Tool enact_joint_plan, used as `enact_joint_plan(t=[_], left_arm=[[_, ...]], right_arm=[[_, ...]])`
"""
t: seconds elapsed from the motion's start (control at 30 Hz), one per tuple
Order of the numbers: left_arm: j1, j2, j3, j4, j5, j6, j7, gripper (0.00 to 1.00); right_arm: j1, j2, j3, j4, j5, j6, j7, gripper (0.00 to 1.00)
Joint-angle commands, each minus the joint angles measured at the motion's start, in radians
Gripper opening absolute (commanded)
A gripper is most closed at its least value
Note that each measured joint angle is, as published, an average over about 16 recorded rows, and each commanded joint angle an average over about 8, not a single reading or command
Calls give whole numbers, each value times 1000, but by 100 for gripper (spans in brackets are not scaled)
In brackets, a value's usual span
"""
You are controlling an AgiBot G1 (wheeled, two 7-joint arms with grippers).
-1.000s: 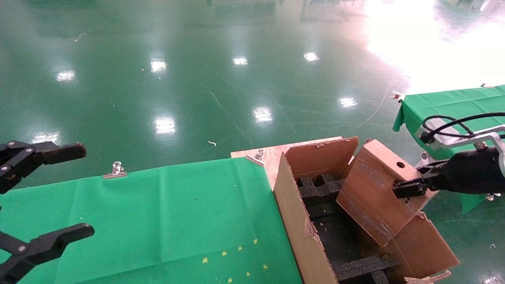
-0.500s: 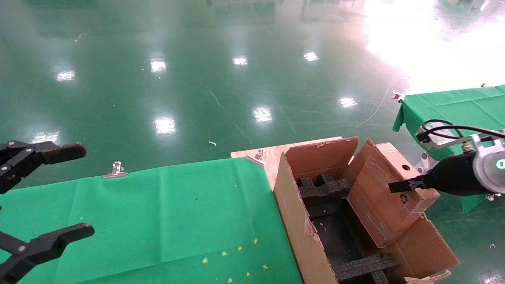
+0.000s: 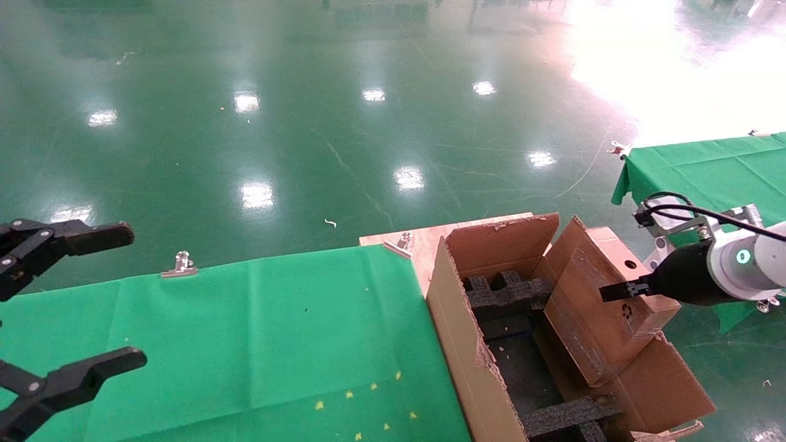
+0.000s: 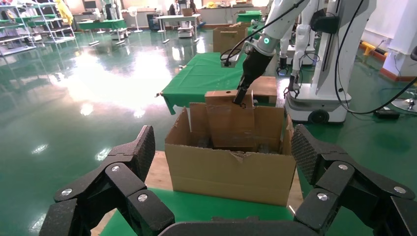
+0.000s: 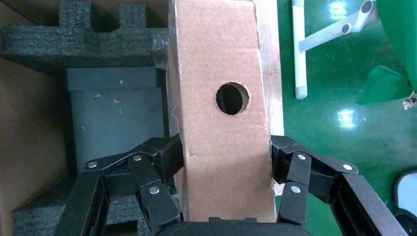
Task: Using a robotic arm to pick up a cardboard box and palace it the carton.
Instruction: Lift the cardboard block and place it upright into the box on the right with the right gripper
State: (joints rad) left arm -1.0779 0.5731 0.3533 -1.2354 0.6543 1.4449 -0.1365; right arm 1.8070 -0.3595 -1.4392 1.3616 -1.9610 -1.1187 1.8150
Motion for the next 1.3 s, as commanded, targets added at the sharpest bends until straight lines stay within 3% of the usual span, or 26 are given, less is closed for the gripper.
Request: enact_joint_plan(t=[0.03, 1.3], left_arm=[[0, 0, 0, 0, 0, 0, 0, 100], [0, 0, 0, 0, 0, 0, 0, 100]], right_arm=[[-6, -7, -4, 0, -14, 3, 16, 0], [-279, -119, -96, -33, -257, 294, 278, 0]])
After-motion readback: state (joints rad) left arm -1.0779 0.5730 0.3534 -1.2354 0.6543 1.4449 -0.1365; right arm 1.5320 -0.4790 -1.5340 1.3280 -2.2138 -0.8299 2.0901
